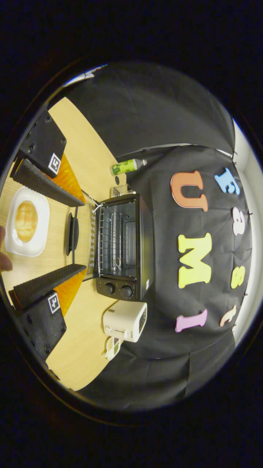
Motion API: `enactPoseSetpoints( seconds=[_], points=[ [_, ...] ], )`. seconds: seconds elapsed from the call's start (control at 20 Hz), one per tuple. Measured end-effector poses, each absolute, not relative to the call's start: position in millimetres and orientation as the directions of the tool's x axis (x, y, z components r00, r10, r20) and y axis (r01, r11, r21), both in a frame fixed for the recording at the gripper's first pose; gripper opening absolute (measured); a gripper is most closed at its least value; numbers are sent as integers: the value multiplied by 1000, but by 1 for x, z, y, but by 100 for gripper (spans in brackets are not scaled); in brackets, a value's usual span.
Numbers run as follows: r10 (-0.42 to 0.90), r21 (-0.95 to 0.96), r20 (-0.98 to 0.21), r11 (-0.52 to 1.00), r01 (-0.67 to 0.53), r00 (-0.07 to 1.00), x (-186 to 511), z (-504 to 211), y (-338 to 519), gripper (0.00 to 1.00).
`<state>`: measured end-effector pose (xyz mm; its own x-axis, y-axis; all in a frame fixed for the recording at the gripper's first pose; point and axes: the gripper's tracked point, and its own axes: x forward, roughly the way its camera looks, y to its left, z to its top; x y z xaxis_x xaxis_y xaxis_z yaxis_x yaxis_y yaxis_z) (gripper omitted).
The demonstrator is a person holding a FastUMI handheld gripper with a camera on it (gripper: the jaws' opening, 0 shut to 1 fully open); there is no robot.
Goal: Open the toaster oven, put the food inside, and close the toaster oven door.
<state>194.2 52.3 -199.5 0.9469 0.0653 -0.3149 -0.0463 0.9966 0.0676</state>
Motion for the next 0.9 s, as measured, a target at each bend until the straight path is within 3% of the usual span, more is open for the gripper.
enactPoseSetpoints(
  seconds=[0.45,0.9],
  points=[
    [109,59,-253,994,-97,961,128,-219,75,100],
    [102,35,-392,995,-96,914,125,-302,87,100]
  ],
)
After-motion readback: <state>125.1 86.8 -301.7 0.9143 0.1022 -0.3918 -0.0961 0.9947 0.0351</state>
